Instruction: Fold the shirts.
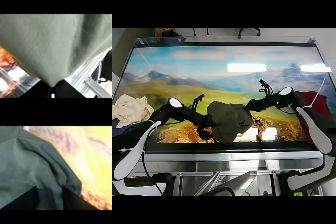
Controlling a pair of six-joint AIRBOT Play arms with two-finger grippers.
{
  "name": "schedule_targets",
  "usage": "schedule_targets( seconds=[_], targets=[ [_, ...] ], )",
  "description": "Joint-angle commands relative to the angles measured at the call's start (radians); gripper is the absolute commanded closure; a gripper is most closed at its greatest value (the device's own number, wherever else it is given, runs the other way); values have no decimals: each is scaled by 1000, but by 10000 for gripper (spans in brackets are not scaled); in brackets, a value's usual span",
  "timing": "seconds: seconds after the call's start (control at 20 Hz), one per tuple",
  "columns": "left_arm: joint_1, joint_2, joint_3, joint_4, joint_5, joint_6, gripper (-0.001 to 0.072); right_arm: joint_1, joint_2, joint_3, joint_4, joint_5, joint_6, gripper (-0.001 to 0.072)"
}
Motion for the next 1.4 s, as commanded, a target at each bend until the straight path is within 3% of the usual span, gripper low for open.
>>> schedule_targets(
  seconds=[0.0,0.05,0.1,0.35,0.6,0.7,0.8,0.9,1.1,1.35],
  targets=[
    [10,0,-4,-3,3,1,692,-1,-22,1,238,138,-139,558],
    [10,0,-4,-3,0,1,693,-3,-19,2,300,177,-175,662],
    [10,0,-4,-5,-5,1,692,-4,-15,2,367,219,-200,694],
    [11,115,103,-6,-77,-20,693,-13,61,85,460,334,-199,695],
    [10,411,578,45,-152,-186,694,-56,345,409,455,327,-181,695],
    [1,513,810,158,-154,-263,693,-68,464,569,369,269,-185,695],
    [-24,586,988,333,-151,-309,693,-68,556,698,170,178,-185,695],
    [-51,628,1056,478,-148,-331,693,-68,604,747,29,79,-185,695],
    [-66,586,931,523,-150,-321,692,-67,494,747,5,113,-150,695],
    [-65,332,686,524,-107,-251,692,-50,140,739,33,220,-97,694]
  ],
)
